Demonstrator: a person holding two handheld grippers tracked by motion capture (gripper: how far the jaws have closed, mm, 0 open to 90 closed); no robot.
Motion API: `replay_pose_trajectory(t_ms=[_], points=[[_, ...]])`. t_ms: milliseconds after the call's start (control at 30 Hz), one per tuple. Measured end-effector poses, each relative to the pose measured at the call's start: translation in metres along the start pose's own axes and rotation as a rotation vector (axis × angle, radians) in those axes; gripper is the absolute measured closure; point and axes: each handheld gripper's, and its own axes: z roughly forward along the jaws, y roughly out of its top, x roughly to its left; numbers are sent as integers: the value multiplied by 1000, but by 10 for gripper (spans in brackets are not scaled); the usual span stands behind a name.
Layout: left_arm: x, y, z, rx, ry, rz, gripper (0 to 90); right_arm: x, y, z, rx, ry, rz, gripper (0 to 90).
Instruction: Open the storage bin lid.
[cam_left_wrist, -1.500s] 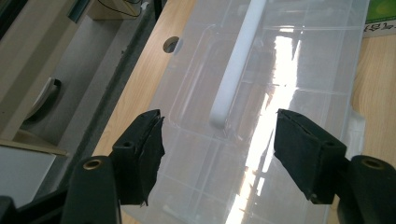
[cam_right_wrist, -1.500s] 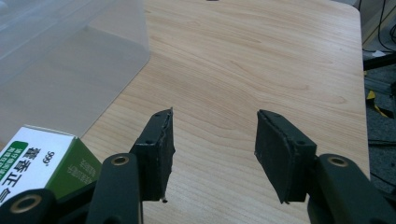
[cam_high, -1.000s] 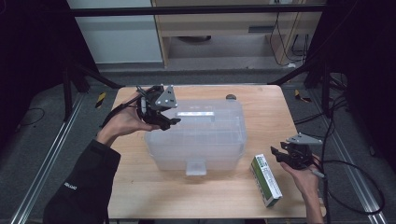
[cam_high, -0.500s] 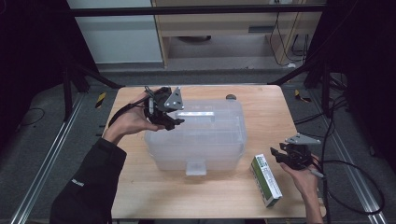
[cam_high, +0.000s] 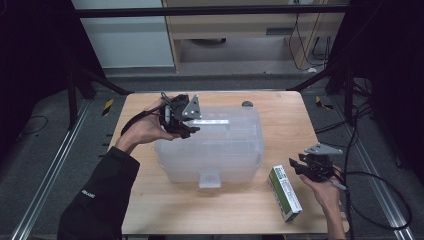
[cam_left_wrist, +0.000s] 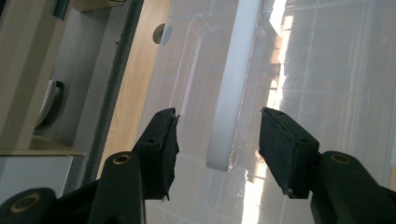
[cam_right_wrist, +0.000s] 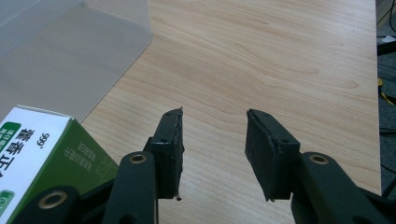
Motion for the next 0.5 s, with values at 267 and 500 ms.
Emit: replay_pose_trajectory(t_ms=[267, 500], points=[[0, 3, 4, 16, 1, 11, 507, 1, 0, 1, 6, 1, -1, 571], [-1, 4, 8, 34, 2, 30, 537, 1, 0, 1, 9, 0, -8, 571]])
